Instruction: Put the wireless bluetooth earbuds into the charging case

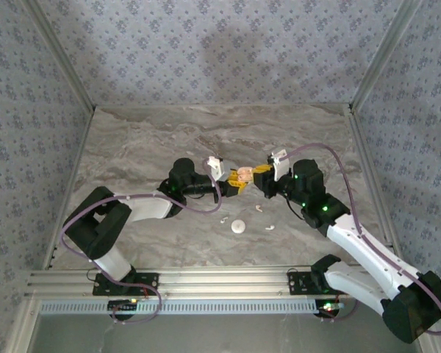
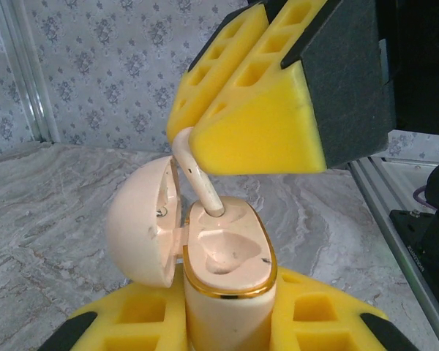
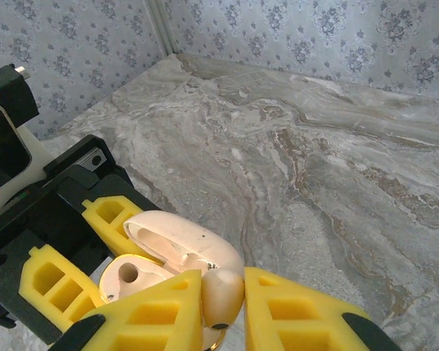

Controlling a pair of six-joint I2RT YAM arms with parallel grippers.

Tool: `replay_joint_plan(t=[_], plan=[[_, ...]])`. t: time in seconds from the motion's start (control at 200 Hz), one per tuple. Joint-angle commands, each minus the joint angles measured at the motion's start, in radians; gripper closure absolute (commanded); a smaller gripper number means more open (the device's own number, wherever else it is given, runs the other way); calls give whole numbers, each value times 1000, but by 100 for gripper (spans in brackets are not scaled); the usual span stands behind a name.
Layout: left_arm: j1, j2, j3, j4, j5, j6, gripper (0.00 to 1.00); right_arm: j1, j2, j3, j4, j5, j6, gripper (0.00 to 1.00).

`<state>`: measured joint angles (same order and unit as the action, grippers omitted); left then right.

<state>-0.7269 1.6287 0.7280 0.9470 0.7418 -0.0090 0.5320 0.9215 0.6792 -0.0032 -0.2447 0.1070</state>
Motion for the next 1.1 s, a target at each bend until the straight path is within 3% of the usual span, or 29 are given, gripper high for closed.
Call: replay_joint_plan(t=[0.0,1.094], plan=[[-5,-48,4,120,22,9,82,-5,-5,-18,-50,-65,-50,79],[-6,-65,-1,176,81,-19,82,-108,-60,-40,-69,-367,-286,76]])
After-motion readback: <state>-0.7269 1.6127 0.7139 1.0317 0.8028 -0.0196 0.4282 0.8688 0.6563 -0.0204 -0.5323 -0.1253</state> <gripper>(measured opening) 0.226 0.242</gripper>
